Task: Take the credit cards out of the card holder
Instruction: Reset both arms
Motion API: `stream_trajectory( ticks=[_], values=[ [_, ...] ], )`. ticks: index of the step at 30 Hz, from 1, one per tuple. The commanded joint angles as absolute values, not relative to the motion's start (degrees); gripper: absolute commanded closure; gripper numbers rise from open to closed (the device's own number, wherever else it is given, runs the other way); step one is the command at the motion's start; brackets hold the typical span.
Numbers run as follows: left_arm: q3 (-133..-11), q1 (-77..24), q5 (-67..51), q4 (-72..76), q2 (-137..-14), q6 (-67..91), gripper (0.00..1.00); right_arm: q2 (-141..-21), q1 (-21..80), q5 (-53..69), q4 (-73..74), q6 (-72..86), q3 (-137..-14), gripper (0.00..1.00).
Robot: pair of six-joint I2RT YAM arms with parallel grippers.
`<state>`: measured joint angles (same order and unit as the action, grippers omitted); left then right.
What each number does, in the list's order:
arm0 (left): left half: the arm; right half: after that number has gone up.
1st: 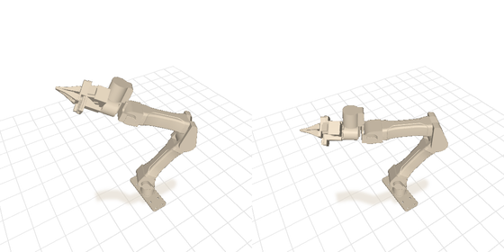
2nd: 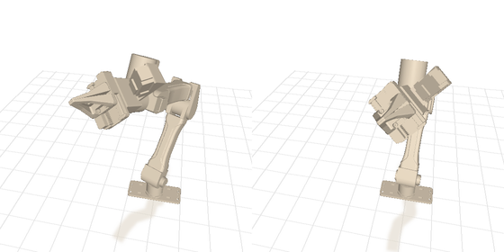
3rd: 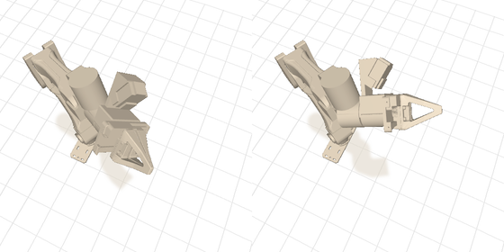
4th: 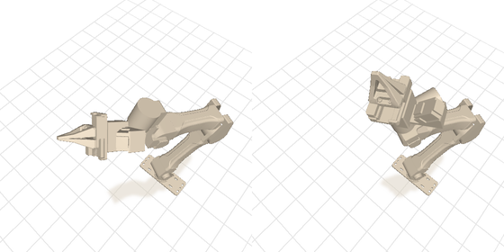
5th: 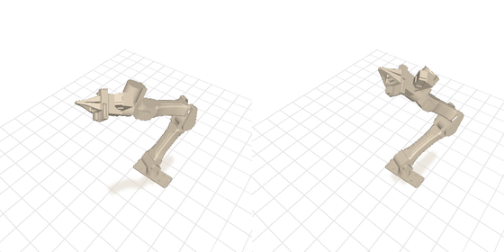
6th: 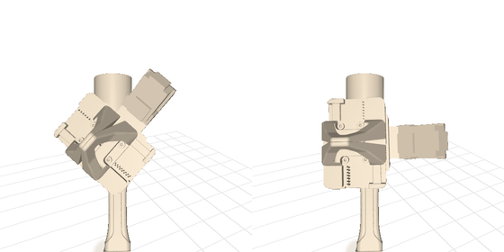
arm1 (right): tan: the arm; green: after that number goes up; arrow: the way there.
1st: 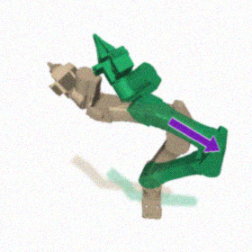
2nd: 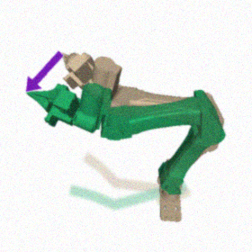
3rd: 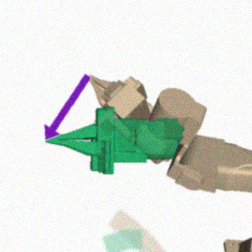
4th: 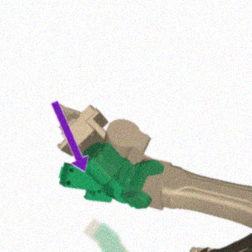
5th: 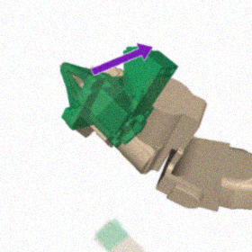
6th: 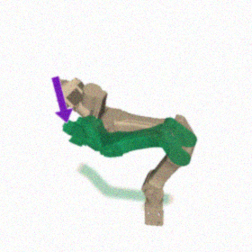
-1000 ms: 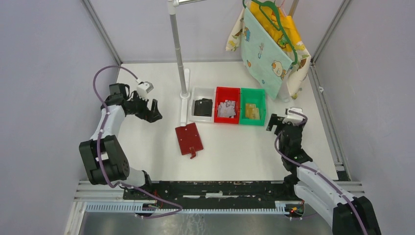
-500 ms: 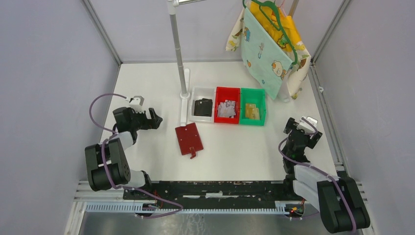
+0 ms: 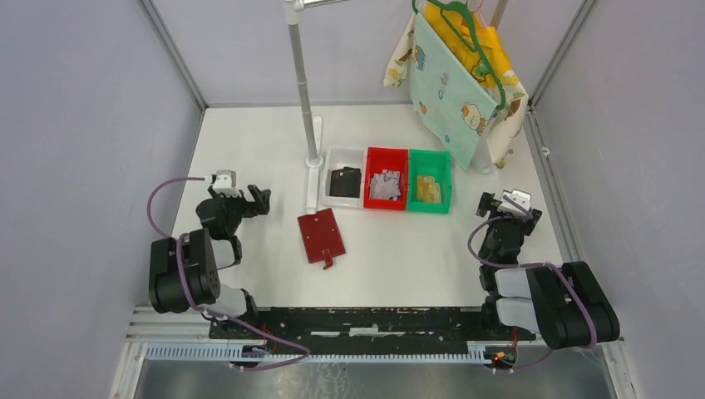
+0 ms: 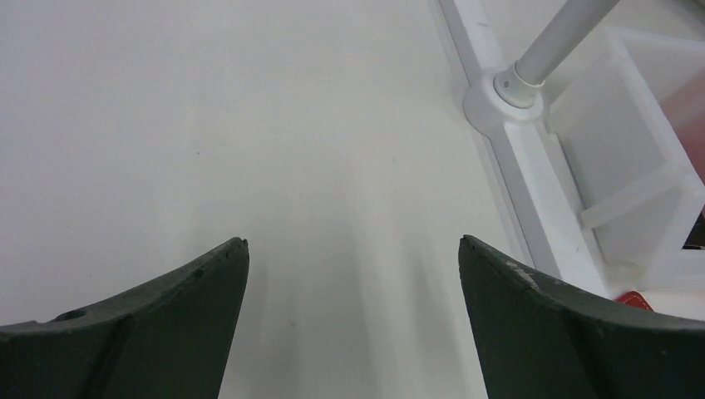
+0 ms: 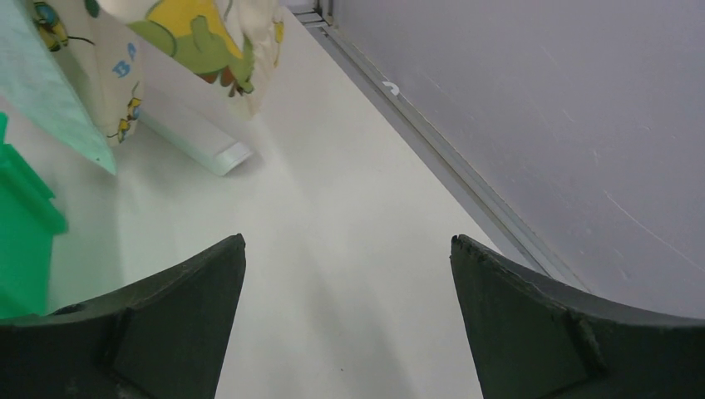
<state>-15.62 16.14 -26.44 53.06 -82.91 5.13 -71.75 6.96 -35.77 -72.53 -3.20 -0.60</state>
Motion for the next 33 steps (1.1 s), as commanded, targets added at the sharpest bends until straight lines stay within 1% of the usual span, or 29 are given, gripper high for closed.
stream_trajectory(
  ticks=[1,3,5,6,7,8,9,10,11,14,33],
  values=[
    [-9.5,14.9,-21.9,78.5,-87.08,6.7,0.0,-72.35,7.01,-29.76,-81.0,-6.63,8.14,0.02],
    [-9.79,13.06,-19.54,72.73,-84.37,3.65,0.0,-72.61,8.01,-29.27,-82.93,-7.97,8.99,0.02],
    [-8.59,9.92,-13.96,76.34,-86.07,1.84,0.0,-74.21,9.0,-27.25,-85.89,-9.98,9.66,0.02],
    [-8.21,8.93,-13.02,79.42,-88.44,1.05,0.0,-75.86,9.82,-27.34,-87.79,-10.66,10.06,0.02],
    [-7.92,7.89,-11.49,82.7,-90.59,1.18,0.0,-79.73,10.44,-27.99,-94.56,-12.09,10.95,0.02],
    [-8.62,7.28,-10.39,79.33,-89.85,0.6,0.0,-81.56,11.13,-29.02,-98.71,-13.43,11.15,0.02],
    [-11.32,6.61,-9.33,71.79,-88.03,-0.98,0.0,-79.95,11.54,-29.46,-94.41,-13.13,10.33,0.02],
    [-12.96,6.31,-9.12,68.99,-88.13,-1.25,0.0,-78.13,11.42,-29.53,-86.45,-11.8,8.11,0.02],
    [-13.27,6.38,-9.03,70.47,-89.5,-0.61,0.0,-78.12,10.32,-28.99,-83.22,-10.93,6.62,0.02],
    [-13.2,6.29,-9.03,69.22,-88.76,-0.93,0.0,-78.03,7.21,-25.38,-81.23,-8.5,5.73,0.02],
    [-12.92,6.31,-9.05,70.14,-88.78,-0.67,0.0,-78.35,7.12,-25.16,-82.44,-8.96,6.0,0.02]
  ],
)
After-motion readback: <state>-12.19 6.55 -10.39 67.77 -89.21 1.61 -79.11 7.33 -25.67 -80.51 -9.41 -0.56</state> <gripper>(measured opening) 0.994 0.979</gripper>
